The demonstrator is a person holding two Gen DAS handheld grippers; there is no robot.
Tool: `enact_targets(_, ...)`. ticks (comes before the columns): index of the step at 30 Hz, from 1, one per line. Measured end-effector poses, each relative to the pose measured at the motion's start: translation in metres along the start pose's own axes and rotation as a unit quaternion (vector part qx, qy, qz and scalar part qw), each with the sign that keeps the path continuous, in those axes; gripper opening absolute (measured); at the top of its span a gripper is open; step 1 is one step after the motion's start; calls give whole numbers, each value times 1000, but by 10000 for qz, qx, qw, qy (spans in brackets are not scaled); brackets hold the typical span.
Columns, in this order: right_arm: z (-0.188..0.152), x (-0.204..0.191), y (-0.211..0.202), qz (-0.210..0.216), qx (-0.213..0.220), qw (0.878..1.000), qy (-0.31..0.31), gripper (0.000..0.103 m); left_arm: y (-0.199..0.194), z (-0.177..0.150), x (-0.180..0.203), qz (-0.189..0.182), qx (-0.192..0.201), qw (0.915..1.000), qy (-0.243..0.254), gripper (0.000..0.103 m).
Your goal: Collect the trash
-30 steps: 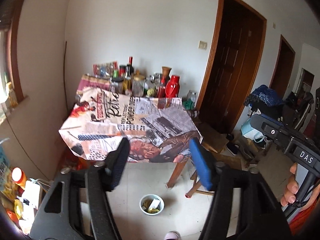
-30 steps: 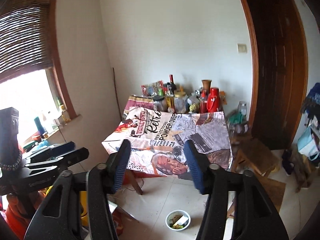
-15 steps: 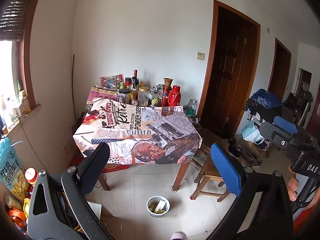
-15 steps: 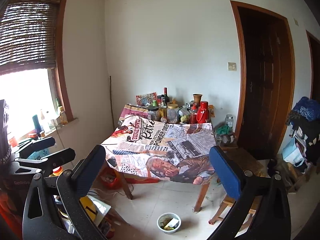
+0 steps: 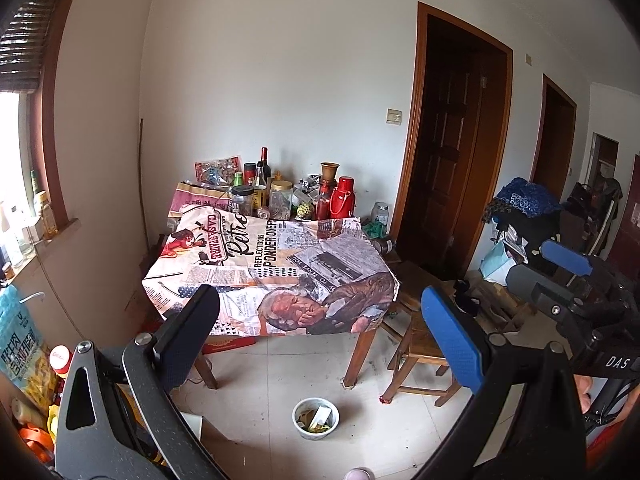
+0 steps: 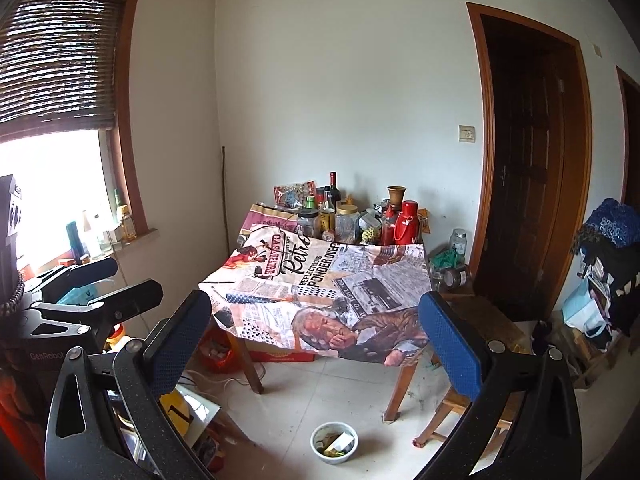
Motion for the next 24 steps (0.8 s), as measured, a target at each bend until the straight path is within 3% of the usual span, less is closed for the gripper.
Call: enact_targets(24, 3, 4, -8, -29, -52, 9999, 88, 103, -1, 0, 6, -32, 24, 10000, 69, 102)
Point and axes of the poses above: each gripper's, at about its wrist camera, not at the fingertips, and y roughly the way its jaws point, x to its right, z to its top, the point moved 9 cm from there along y, roughly the way its jaws point, and after that the axes turned 15 degrees about -y, right-handed, at the moved point
